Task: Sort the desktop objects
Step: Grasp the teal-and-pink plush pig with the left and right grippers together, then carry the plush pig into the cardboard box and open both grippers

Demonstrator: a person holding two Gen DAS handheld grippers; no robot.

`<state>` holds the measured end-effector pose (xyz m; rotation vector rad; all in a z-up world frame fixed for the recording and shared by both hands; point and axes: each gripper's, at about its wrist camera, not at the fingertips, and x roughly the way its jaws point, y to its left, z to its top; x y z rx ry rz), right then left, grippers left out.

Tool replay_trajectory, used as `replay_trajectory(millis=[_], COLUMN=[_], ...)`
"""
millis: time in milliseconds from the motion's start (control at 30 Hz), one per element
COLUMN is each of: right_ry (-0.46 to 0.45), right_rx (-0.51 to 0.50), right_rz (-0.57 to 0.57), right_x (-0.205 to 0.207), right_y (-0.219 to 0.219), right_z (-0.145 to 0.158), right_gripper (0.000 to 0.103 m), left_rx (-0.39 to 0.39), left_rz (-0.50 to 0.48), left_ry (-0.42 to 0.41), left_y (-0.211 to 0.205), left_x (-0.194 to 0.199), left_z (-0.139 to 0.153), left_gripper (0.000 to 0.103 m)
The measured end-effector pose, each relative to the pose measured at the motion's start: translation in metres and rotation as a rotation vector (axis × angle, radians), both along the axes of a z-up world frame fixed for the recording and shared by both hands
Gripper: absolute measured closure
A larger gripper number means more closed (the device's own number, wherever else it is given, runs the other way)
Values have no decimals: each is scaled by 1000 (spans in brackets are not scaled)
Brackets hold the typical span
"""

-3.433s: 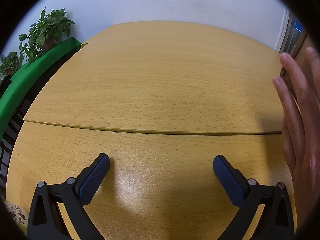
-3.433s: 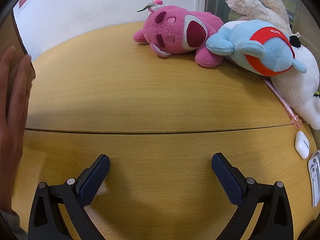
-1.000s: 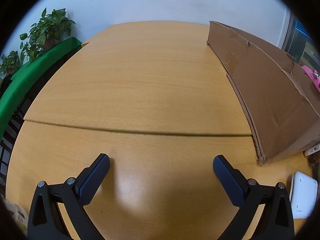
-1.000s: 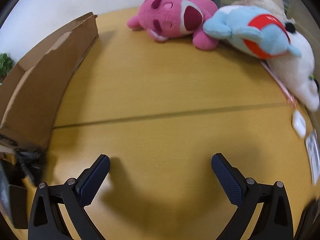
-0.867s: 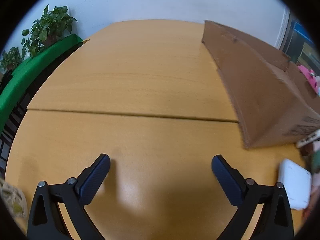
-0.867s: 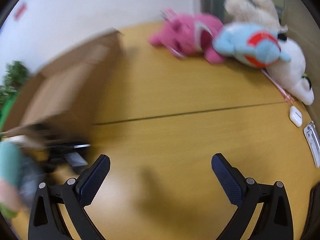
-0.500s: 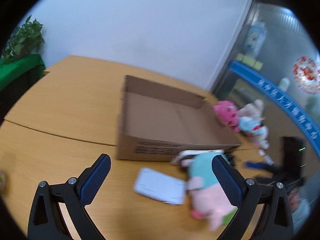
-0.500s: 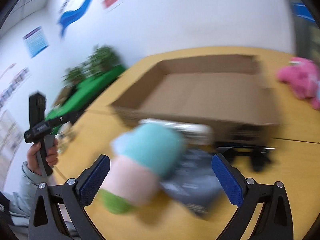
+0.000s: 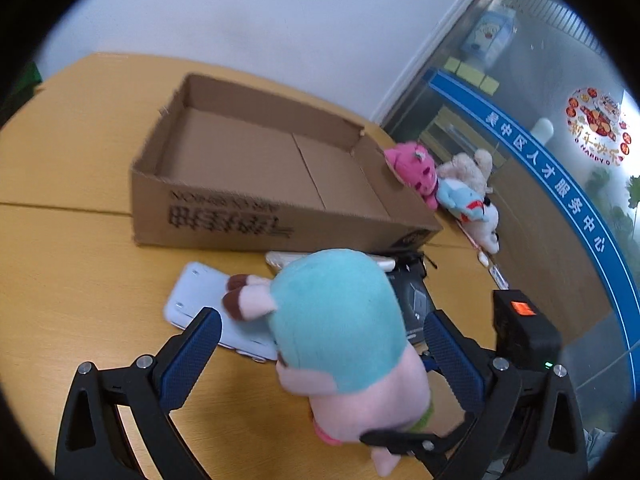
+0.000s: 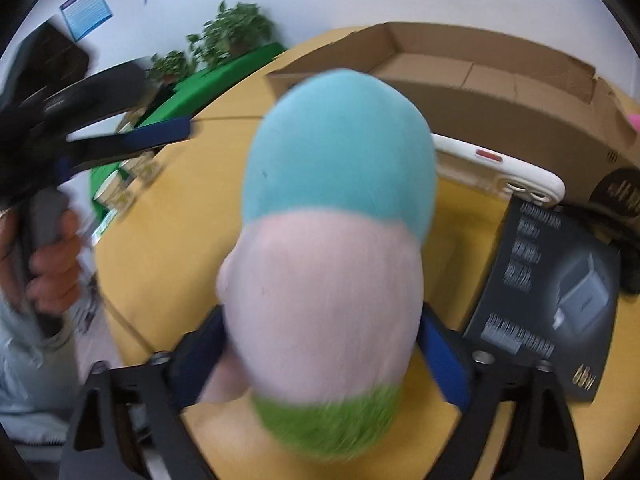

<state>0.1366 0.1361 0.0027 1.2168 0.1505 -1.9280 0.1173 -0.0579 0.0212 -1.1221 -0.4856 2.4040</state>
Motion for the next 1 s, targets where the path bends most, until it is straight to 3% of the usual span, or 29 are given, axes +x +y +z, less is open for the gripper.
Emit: replay_trajectory(millis=[100, 200, 267, 367, 467, 567, 667, 833, 933, 1000], right_ry=[-24, -81, -114, -132, -79, -45, 55, 292, 421, 480], right_rx=[-14, -52, -85, -98, -78, -125, -165, -260, -306, -336], right_rz=[20, 13, 9, 6, 17, 8, 9, 21, 29, 37], right_x=[11, 14, 12, 13, 22, 20, 13, -20, -44, -64], right_y=[8, 22, 29, 28, 21, 25, 23, 17, 11, 5], right_z=[0, -5, -10, -15, -7, 14, 54, 158, 224, 263], right_gripper=[17, 16, 17, 21, 28, 30, 30, 30, 30, 30], left_rx=[15, 140, 186, 154, 126, 92, 47, -48, -94, -123], left_rz=[-34, -67, -103, -121, -115, -107, -106, -113, -109, -103], left_ry=[-107, -161, -171, -157, -125, -37, 103, 375, 494, 536], left_y=[17, 23, 31, 46, 49, 48, 49, 52, 51, 52], left_x=[-13, -16, -16, -13, -12, -12, -21, -49, -74, -88], left_z=[-29, -48, -53, -52, -34, -1, 55, 175, 242, 272], left_gripper=[2, 3, 22, 27, 32, 33, 33, 33, 33, 33])
